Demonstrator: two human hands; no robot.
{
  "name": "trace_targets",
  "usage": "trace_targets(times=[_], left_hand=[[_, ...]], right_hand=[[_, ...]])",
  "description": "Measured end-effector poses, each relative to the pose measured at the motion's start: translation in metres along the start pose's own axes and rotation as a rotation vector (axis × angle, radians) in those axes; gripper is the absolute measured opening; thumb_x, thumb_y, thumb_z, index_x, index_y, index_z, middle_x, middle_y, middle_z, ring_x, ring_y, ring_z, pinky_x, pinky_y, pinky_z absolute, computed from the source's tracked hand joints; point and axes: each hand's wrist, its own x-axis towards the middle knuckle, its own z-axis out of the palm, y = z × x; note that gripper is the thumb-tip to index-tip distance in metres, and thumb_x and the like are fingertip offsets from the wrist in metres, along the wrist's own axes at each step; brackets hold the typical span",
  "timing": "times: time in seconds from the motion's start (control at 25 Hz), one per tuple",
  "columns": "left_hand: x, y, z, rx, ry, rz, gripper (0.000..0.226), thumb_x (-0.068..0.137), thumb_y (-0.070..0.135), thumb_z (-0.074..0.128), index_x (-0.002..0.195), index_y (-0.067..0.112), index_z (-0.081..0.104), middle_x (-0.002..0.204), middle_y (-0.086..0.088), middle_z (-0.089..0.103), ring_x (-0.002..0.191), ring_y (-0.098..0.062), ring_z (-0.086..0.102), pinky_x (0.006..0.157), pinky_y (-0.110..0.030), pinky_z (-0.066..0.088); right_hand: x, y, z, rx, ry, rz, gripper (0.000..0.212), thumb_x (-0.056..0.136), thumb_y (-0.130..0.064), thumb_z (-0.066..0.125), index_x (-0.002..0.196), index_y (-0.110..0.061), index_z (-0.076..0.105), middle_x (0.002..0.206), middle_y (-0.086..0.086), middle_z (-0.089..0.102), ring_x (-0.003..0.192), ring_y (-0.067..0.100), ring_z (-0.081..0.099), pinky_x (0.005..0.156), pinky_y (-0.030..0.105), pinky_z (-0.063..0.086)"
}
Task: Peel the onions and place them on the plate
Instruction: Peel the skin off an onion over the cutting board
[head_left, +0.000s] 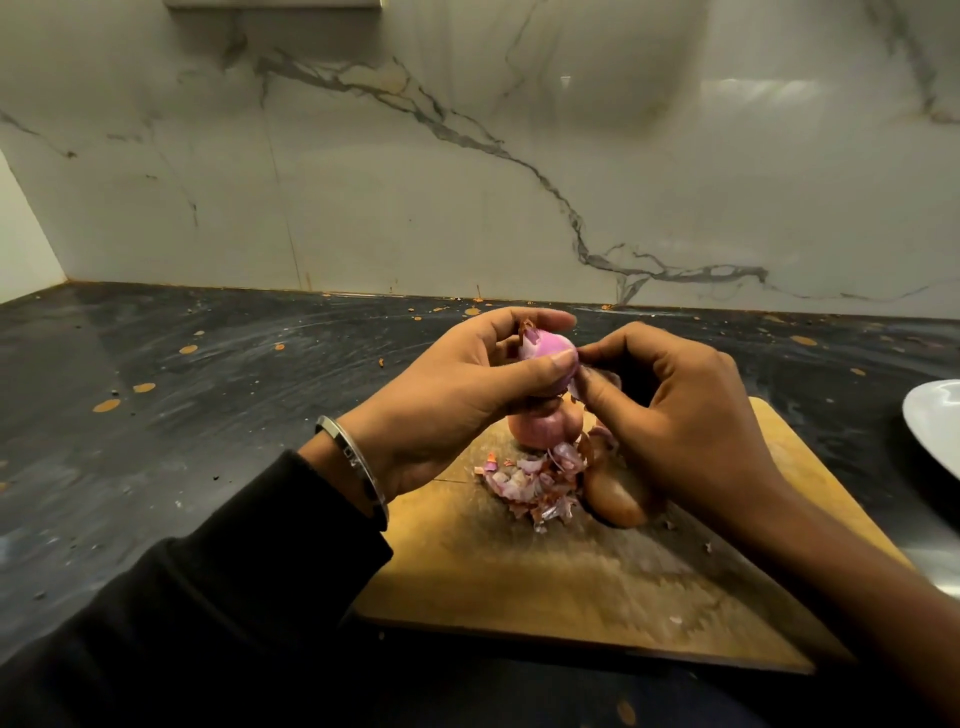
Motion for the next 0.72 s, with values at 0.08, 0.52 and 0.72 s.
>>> trace_targets(times=[0.08,0.52,0.72], left_hand=[[-0.0002,-0.0003,-0.0001,-0.015,0.016,-0.008,0.029,0.091,0.010,0.061,0.120,0.011,0.060,0.111,-0.015,0.066,0.096,-0.023,0.068,0.087,-0.036,0.058],[0.0015,0.0010,-0.0062,-0.054,0.101,0.020,0.040,0.075,0.027,0.068,0.113,0.014,0.065,0.095,-0.005,0.069,0.086,-0.016,0.067,0.068,-0.023,0.058],[0.0009,-0.0003,-0.0033,0.023,0.080,-0.005,0.045,0.077,0.032,0.065,0.117,0.011,0.061,0.100,-0.006,0.071,0.081,-0.011,0.066,0.072,-0.025,0.058]], right_hand=[[0.0007,0.0016,-0.0005,-0.053,-0.004,-0.026,0.011,0.087,-0.008,0.070,0.089,-0.019,0.073,0.071,-0.008,0.068,0.065,0.011,0.061,0.056,0.021,0.046],[0.0052,-0.0014,-0.0065,-0.200,-0.136,-0.052,0.013,0.083,-0.034,0.076,0.087,-0.021,0.078,0.088,-0.004,0.066,0.085,0.017,0.061,0.075,0.036,0.048],[0.0028,-0.0076,-0.0051,-0.089,-0.078,-0.104,0.030,0.076,-0.034,0.082,0.095,-0.018,0.064,0.090,-0.009,0.066,0.088,0.004,0.060,0.078,0.005,0.040]])
